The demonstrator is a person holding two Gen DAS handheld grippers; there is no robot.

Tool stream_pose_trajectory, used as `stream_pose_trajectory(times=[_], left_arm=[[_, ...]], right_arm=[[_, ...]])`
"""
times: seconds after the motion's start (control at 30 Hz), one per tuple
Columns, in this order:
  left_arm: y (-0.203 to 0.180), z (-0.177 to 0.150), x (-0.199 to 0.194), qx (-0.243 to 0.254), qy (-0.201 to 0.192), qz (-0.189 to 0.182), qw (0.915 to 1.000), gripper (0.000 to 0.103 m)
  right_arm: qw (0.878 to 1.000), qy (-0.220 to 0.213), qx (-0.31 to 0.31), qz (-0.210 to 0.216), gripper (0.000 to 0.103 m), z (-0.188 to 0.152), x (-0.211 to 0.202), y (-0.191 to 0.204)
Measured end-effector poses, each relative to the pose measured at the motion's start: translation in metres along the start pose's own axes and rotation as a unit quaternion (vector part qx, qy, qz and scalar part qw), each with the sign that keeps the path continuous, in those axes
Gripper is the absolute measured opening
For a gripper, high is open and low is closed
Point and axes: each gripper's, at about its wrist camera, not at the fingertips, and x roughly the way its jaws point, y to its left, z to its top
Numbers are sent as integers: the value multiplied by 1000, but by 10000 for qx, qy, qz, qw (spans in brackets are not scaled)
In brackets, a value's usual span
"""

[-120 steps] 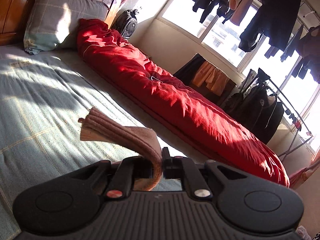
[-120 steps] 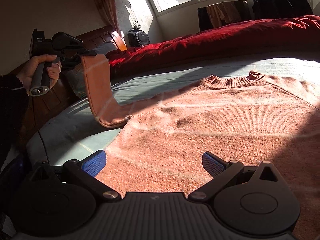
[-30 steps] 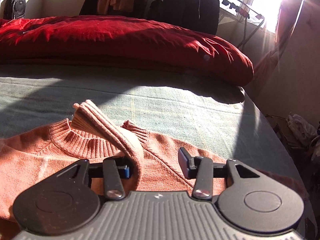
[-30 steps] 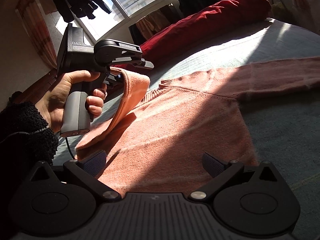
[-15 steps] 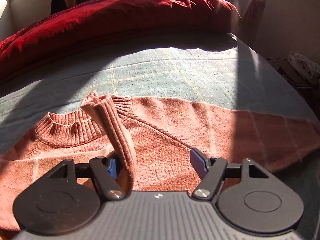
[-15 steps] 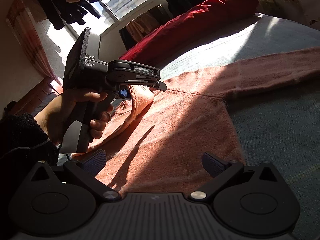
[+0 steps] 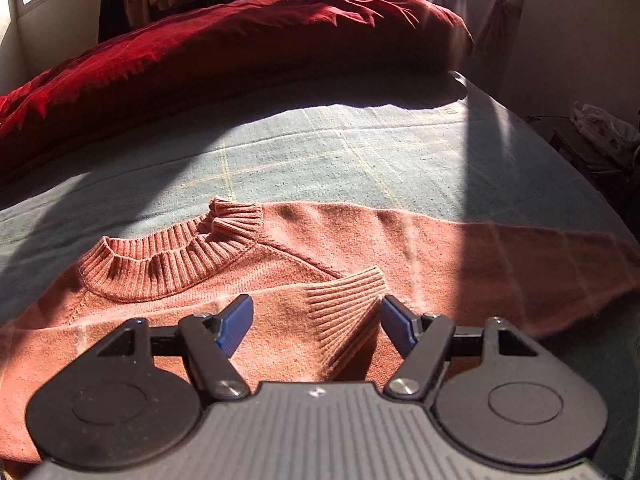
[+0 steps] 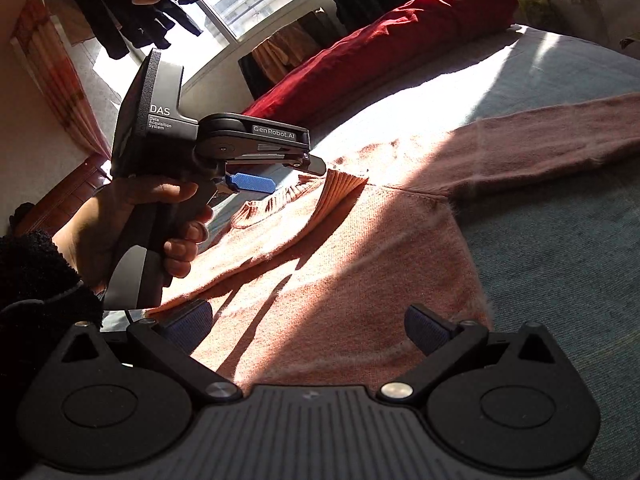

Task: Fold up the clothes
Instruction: 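Lift the left gripper away from the folded sleeve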

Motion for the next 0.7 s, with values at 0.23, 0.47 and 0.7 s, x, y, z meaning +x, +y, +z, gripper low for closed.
stream_pose_trajectory(times=[0.23,0.47,0.7], left_arm=[[40,0,-48,-588,-166,90,9981,71],[75,-6,-114,-911,-406,337,9944,71],[99,-21,-178,-1207,-593,593,9891,77]], right_arm=[[9999,93,-90,-5,103,-1,6,7],[9983,349,-443,-141,103,-10,25,22],[9963,505,-689,-129,103,-19,33,33]])
